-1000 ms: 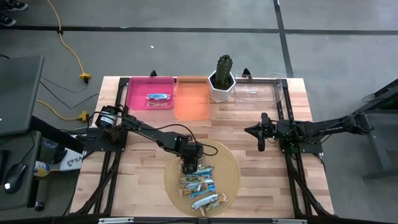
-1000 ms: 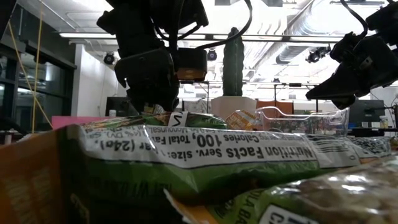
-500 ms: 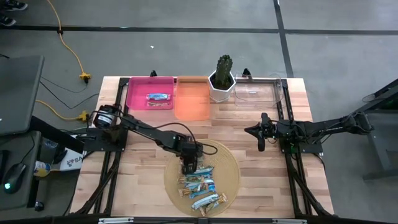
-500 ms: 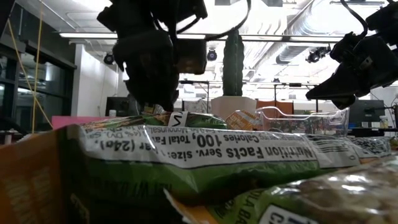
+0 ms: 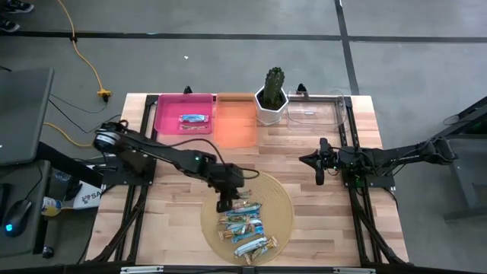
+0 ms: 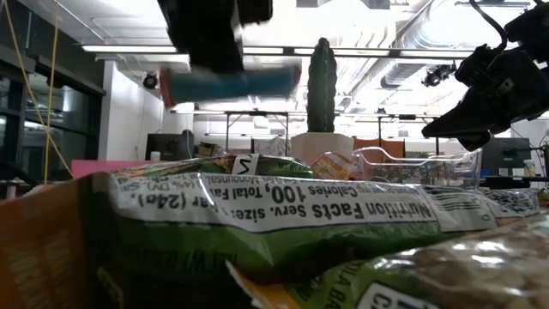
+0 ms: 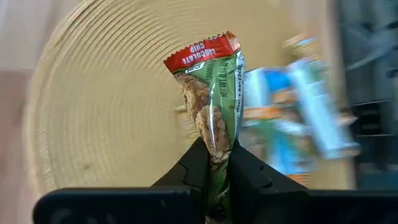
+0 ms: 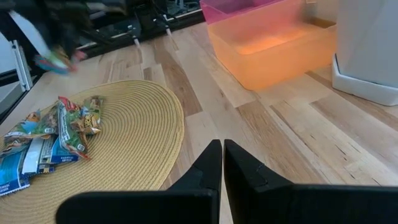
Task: Pick and place Granola Bars by type
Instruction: Put the red granola bar into the pink bin
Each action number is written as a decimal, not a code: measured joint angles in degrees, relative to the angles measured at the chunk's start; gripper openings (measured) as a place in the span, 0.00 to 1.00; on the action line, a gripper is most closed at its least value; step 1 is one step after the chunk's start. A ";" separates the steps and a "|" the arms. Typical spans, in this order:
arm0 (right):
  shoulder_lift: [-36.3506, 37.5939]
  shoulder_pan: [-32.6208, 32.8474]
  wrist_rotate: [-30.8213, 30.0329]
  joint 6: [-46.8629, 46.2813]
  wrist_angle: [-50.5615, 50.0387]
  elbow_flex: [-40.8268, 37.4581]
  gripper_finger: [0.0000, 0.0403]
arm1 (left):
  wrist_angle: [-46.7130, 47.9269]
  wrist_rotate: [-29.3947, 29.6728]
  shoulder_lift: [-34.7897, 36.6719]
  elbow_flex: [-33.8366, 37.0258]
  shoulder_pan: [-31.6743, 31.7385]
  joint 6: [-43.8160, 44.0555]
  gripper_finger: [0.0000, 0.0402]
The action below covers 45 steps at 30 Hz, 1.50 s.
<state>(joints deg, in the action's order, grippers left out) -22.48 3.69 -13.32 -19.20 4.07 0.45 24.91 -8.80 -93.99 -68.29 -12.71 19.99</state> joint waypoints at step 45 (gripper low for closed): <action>0.00 0.01 0.00 -0.02 0.00 0.02 0.00 | -1.86 70.81 42.26 0.00 0.49 -28.32 0.08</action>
<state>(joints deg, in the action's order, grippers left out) -22.48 3.70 -13.32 -19.22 4.08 0.46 23.04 62.01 -51.72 -68.29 -12.22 -8.33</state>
